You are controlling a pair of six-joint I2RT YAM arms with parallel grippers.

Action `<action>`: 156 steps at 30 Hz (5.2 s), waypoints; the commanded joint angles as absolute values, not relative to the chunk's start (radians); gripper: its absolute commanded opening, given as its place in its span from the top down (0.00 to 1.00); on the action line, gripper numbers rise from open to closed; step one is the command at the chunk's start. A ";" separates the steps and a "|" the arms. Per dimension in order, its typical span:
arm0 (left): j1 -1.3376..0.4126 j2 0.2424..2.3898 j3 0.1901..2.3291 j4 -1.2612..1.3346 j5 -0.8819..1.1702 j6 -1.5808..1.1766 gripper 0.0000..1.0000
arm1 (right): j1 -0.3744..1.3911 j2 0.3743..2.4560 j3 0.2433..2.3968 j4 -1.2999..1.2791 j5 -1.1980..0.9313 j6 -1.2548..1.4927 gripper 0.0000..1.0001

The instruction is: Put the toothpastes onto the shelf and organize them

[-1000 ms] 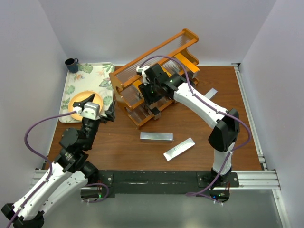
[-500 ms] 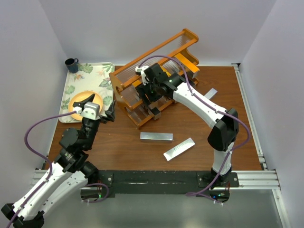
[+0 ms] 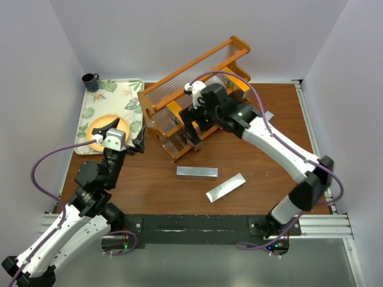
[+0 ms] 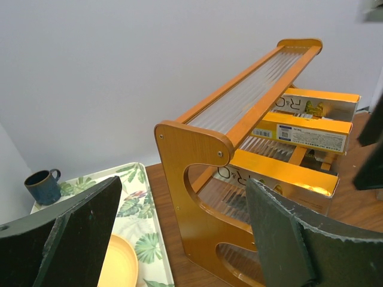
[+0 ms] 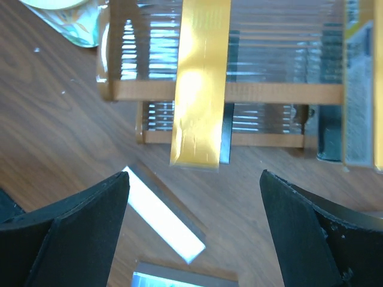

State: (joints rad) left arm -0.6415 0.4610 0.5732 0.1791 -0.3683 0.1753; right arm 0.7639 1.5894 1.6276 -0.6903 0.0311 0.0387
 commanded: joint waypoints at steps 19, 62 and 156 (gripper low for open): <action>-0.635 0.494 0.554 0.229 -0.347 0.169 0.10 | 0.765 1.181 0.795 -0.229 -0.143 -0.121 0.05; -0.634 0.542 0.586 0.112 -0.359 -0.035 0.09 | 0.931 1.532 0.798 -0.100 -0.327 0.032 0.15; -0.635 0.446 0.517 0.015 -0.222 -0.005 0.06 | 0.376 1.713 2.166 -0.802 -0.113 -0.218 0.74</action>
